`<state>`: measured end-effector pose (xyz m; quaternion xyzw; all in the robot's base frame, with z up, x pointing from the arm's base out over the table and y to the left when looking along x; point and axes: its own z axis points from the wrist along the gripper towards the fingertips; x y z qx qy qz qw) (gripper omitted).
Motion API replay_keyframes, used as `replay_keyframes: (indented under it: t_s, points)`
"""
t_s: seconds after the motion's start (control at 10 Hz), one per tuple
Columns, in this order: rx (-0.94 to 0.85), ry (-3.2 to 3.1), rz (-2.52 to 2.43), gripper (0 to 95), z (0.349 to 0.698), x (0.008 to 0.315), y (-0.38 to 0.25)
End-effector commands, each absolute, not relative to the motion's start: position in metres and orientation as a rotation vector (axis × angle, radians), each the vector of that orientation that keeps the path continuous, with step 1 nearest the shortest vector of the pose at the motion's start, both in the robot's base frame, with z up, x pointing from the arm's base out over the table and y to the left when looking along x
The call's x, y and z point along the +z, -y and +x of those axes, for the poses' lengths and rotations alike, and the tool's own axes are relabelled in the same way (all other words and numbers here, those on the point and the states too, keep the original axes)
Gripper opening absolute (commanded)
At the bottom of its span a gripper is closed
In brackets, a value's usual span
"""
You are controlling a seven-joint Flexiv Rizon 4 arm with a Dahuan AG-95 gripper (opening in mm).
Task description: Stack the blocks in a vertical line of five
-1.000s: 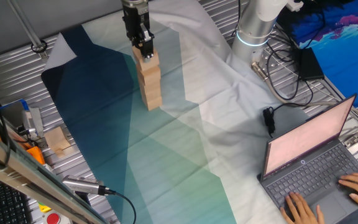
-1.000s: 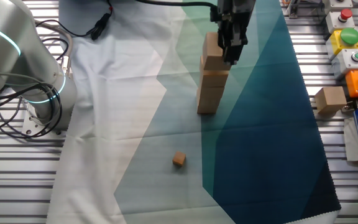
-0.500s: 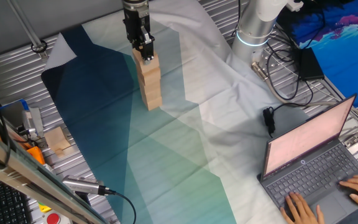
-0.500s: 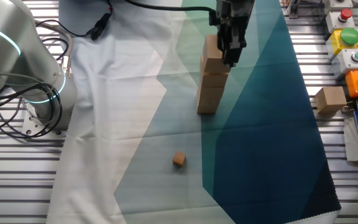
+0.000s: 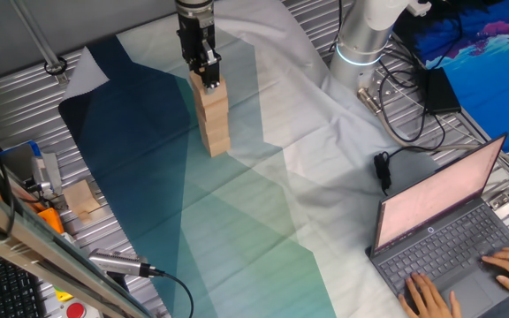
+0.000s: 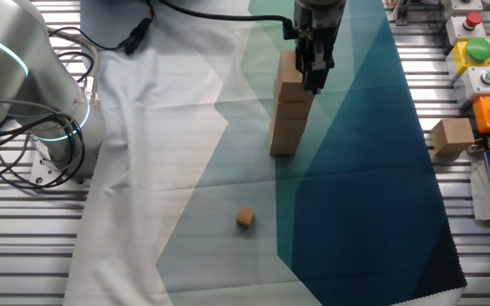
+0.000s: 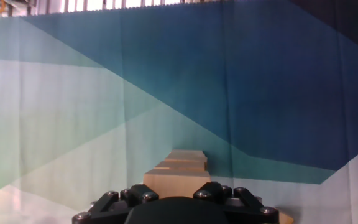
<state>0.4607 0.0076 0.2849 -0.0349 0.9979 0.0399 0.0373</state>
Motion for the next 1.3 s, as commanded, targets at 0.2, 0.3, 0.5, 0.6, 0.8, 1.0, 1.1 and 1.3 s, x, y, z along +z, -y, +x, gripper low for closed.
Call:
replay_keyframes:
  t_s: [0.2, 0.3, 0.5, 0.6, 0.8, 1.0, 1.1, 1.3]
  points:
    - [0.122, -3.061, -0.103, 0.0, 0.4601, 0.2838, -0.0081]
    - [0.122, -3.06, -0.101, 0.0, 0.46, 0.2836, -0.0082]
    - [0.123, -3.058, -0.098, 0.0, 0.459, 0.2817, -0.0083]
    - [0.121, -3.057, -0.098, 0.0, 0.4585, 0.2811, -0.0081]
    - [0.121, -3.053, -0.095, 0.0, 0.4573, 0.2794, -0.008]
    - [0.115, -3.054, -0.101, 0.0, 0.4572, 0.2788, -0.0081]
    - [0.115, -3.053, -0.105, 0.0, 0.4572, 0.2788, -0.008]
    - [0.116, -3.05, -0.119, 19.0, 0.4572, 0.2788, -0.008]
